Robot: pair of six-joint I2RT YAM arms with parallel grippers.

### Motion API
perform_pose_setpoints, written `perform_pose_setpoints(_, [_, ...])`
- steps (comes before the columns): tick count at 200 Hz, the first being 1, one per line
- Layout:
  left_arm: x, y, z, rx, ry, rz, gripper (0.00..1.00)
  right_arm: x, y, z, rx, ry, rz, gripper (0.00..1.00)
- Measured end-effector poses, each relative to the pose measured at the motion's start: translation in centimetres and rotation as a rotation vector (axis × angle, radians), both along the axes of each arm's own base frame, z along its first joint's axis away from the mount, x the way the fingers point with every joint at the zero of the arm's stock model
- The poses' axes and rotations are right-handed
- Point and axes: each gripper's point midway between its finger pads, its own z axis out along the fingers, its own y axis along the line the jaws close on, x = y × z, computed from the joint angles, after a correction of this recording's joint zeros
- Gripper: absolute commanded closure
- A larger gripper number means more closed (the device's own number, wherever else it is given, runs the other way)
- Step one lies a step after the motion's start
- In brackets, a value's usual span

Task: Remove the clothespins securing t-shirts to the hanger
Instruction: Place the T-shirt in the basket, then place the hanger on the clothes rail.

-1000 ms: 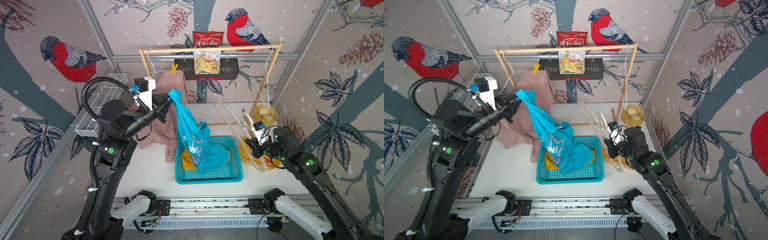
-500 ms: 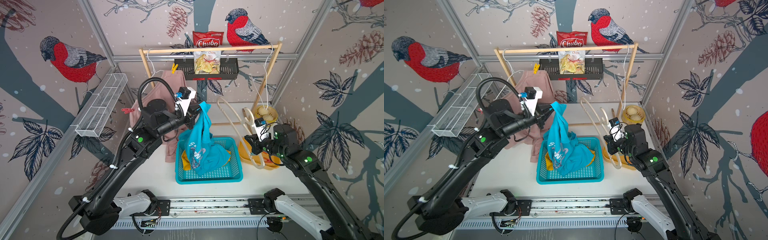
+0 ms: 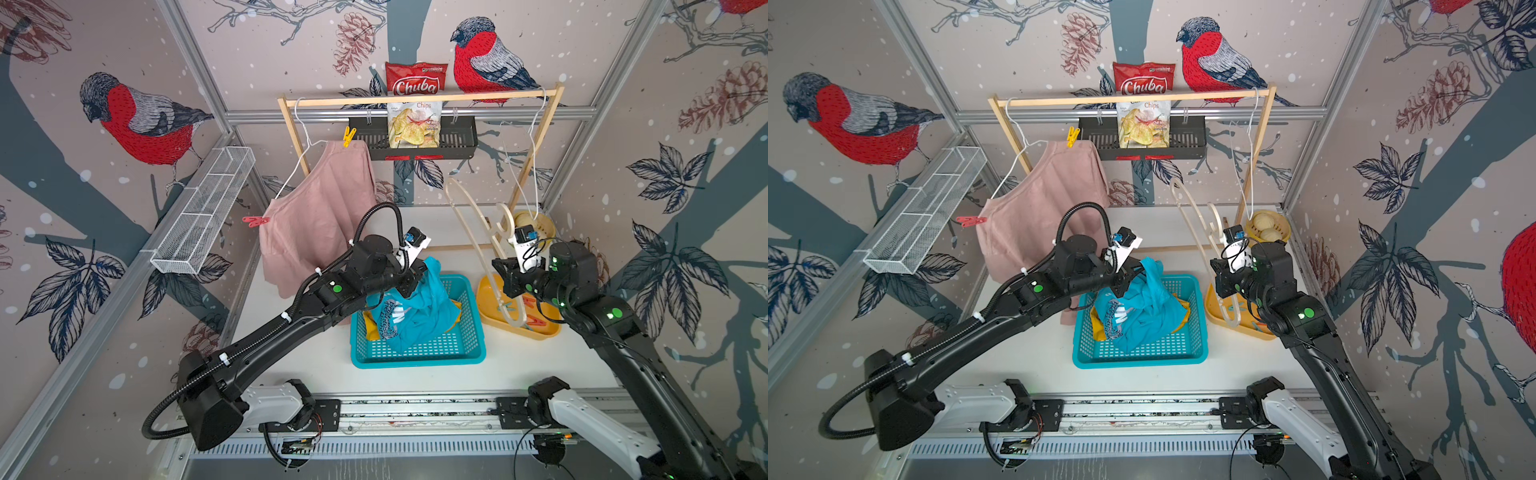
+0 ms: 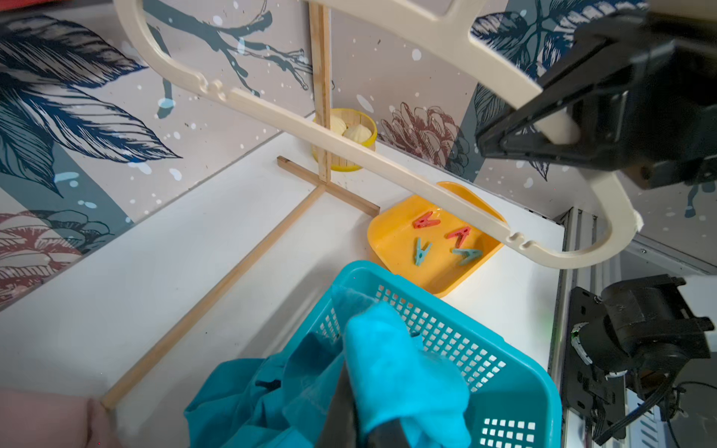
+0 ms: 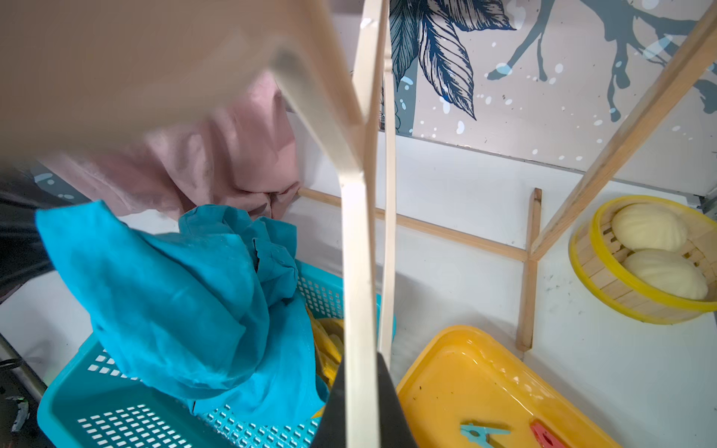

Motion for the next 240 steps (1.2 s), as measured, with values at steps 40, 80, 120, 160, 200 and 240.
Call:
perform_pose_setpoints(40, [0.7,0.4,-0.3,0.040,-0.032,0.031,0.47,0.4,0.6,0.2,0.013,0.004,0.017,1.00])
perform_pose_setpoints(80, [1.0,1.5,0.7,0.061,-0.096,0.067,0.47,0.3,1.1,0.5,0.033,0.002,0.043,1.00])
perform_pose_setpoints(120, [1.2,3.0,2.7,0.062,-0.175,0.120,0.47,0.3,1.9,0.0,0.056,0.040,0.072,0.99])
perform_pose_setpoints(160, [1.7,3.7,2.7,0.068,-0.190,0.152,0.51,0.4,3.0,-1.1,0.075,0.094,0.116,0.98])
perform_pose_setpoints(200, [2.2,3.9,3.8,0.059,-0.200,0.163,0.47,-0.5,4.7,-1.2,0.111,0.140,0.207,0.98])
perform_pose_setpoints(240, [2.1,3.8,8.1,-0.014,-0.320,0.124,0.39,-2.2,7.3,-2.4,0.090,0.204,0.325,0.98])
